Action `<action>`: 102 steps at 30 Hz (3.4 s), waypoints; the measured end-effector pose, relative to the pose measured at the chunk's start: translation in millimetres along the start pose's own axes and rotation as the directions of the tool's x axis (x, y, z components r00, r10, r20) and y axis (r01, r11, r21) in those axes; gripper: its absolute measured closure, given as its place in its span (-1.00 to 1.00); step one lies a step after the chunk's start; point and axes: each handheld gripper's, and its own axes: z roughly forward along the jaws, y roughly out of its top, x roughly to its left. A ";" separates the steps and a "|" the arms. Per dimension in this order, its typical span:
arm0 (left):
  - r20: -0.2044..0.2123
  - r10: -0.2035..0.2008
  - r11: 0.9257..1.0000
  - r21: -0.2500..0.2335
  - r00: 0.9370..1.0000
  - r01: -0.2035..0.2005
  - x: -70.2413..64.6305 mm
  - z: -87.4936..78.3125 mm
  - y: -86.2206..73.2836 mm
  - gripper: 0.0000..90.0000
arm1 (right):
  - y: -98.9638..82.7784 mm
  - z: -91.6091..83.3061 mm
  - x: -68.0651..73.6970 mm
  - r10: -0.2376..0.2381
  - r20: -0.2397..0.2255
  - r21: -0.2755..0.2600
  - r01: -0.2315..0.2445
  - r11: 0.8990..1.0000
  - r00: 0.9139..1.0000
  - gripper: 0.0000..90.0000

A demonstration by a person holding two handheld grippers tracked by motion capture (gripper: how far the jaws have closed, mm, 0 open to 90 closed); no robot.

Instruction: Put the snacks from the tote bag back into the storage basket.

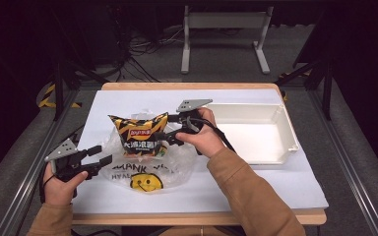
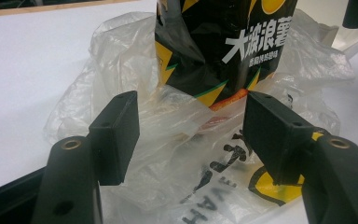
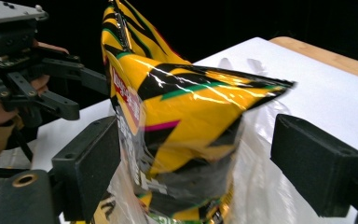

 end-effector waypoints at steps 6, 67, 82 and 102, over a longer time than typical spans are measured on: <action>0.004 -0.004 1.000 -0.001 1.000 0.004 -0.2 0.4 -0.4 -0.19 | 2.1 14.9 0.0 -0.003 -0.013 0.014 0.004 1.000 1.000 -0.65; 0.012 0.024 0.999 0.031 1.000 -0.024 -2.3 10.2 -3.9 -0.11 | 48.7 -21.0 47.9 -0.249 0.013 -0.086 0.249 0.965 0.968 0.96; 0.001 0.012 1.000 0.017 1.000 -0.012 -1.9 8.2 -3.5 -0.18 | 73.0 -54.5 56.6 -0.275 0.037 -0.174 0.277 0.945 0.961 0.96; -0.002 0.006 1.000 0.019 1.000 -0.006 -2.0 8.5 -3.7 -0.20 | 93.8 -100.2 55.1 -0.275 0.092 -0.237 0.289 0.927 0.957 0.96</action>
